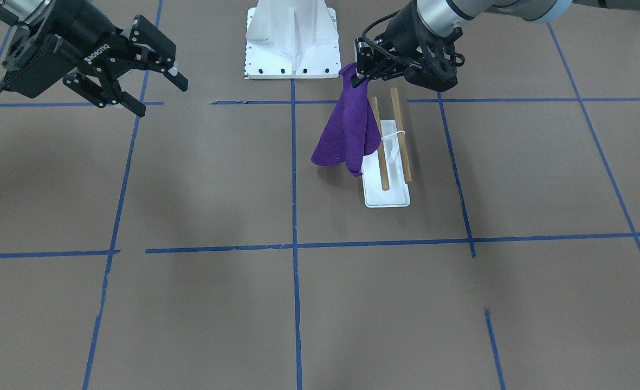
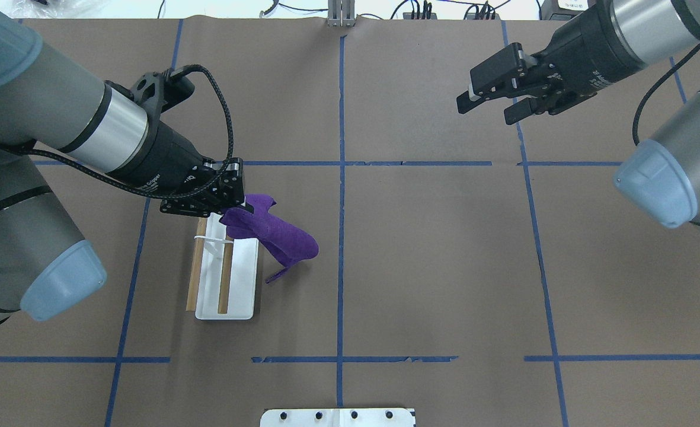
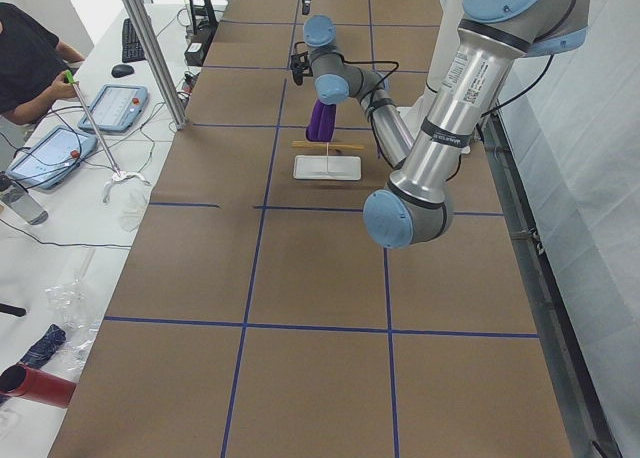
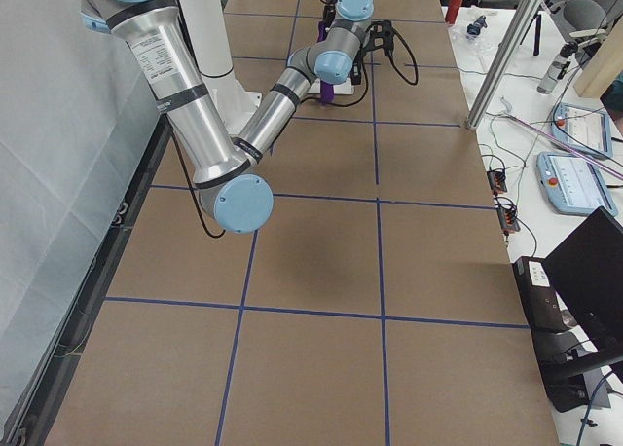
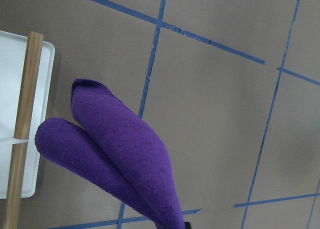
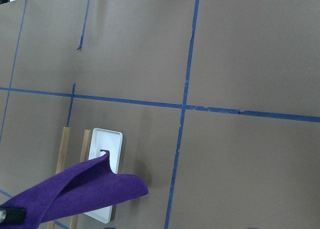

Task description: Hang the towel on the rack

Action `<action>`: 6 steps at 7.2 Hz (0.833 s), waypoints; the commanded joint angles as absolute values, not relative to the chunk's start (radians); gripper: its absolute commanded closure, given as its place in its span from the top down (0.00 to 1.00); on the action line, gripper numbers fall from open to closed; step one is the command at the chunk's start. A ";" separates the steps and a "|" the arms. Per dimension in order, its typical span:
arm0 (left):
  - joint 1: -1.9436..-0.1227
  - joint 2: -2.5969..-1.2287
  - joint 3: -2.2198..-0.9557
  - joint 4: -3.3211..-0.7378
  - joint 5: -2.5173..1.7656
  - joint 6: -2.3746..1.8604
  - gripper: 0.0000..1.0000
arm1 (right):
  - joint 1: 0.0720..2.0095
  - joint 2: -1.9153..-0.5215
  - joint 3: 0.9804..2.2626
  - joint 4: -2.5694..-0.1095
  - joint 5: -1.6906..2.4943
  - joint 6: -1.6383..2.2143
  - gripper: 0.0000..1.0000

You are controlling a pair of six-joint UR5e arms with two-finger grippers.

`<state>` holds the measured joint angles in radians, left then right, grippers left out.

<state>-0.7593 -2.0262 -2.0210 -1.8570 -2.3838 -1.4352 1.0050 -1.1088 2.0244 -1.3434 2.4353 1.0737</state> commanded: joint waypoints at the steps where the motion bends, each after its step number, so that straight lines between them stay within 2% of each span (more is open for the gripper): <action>1: -0.761 -1.979 -2.026 -1.856 -2.384 -1.407 0.00 | 1.005 -1.115 2.016 -1.344 2.427 1.057 1.00; 3: -0.820 -1.890 -2.039 -1.855 -2.384 -1.271 0.00 | 1.003 -1.115 1.994 -1.342 2.427 1.043 1.00; 6: -0.889 -1.842 -2.046 -1.855 -2.385 -1.186 0.00 | 1.003 -1.114 1.994 -1.342 2.416 1.037 1.00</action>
